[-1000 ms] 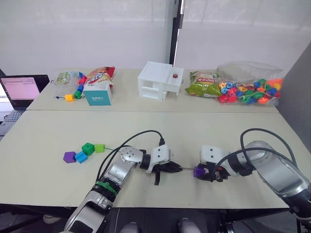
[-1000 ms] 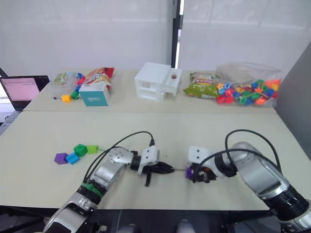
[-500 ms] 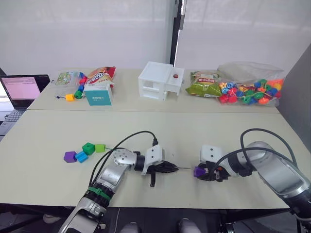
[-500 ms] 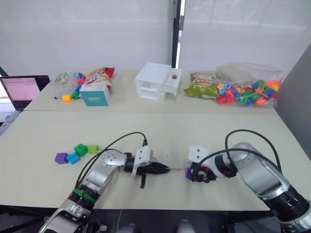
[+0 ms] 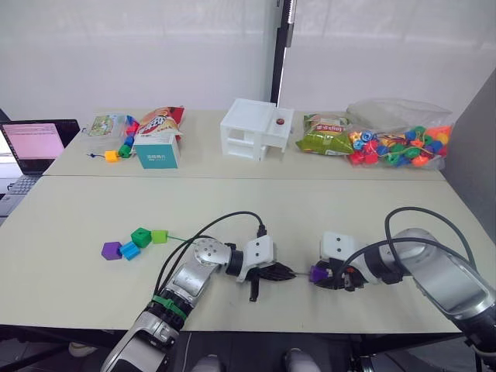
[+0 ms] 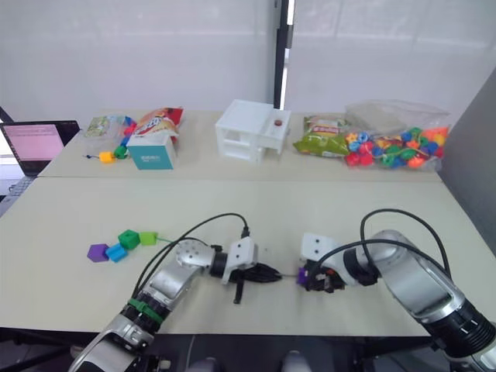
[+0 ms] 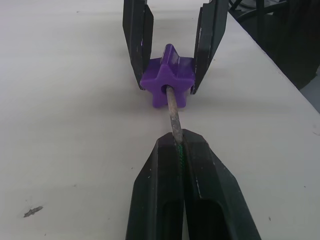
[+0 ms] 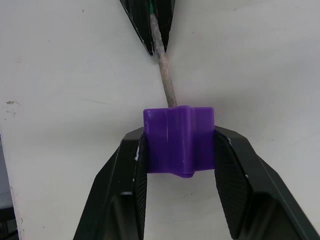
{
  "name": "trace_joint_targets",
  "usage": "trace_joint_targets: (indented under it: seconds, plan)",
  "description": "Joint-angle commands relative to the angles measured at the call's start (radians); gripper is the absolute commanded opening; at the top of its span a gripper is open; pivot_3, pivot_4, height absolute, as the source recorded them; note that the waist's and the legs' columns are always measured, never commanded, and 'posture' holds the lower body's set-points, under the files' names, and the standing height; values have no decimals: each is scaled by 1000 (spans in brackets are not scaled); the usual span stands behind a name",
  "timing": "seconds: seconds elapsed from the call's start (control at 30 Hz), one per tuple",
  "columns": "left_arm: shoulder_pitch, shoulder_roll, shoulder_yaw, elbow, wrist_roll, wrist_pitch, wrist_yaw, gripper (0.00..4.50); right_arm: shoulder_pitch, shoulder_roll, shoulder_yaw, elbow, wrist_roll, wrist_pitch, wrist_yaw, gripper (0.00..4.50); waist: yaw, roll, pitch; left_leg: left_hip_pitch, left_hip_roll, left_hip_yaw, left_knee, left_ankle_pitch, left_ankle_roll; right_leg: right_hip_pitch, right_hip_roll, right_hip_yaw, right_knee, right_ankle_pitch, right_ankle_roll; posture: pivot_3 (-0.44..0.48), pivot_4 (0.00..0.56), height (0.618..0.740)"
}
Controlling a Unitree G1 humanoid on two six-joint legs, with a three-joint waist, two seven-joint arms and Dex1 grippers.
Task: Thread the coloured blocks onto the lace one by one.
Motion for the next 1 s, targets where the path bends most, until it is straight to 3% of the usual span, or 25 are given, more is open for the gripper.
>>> trace_joint_targets:
  seconds: [0.03,0.17,0.43,0.67,1.0]
  plan:
    - [-25,-21,-7,8,-4,-26,4,0,2,-1,-3,-19,8,8,-6,1358,0,0,0,0,0,0,0,0,0,0,0,0,0,0,0,0,150,740]
    - [-89,-111,-11,104,14,-71,53,0,-8,21,3,-21,11,18,-17,1358,1,0,0,0,0,0,0,0,0,0,0,0,-1,0,0,0,150,740]
    - [-95,-139,-30,131,25,-64,27,0,-12,31,6,-25,10,27,-24,1358,0,0,0,0,0,0,0,0,0,0,0,0,0,0,0,0,150,740]
    - [-94,-82,-4,112,35,-81,13,2281,4,34,3,-37,14,32,-38,1358,-2,0,0,0,0,0,0,0,0,0,0,0,0,0,0,0,150,740]
    - [-90,50,35,117,36,-143,3,2322,2,45,9,-39,12,33,-42,1358,-3,0,0,0,0,0,0,0,0,0,0,0,0,0,0,0,150,740]
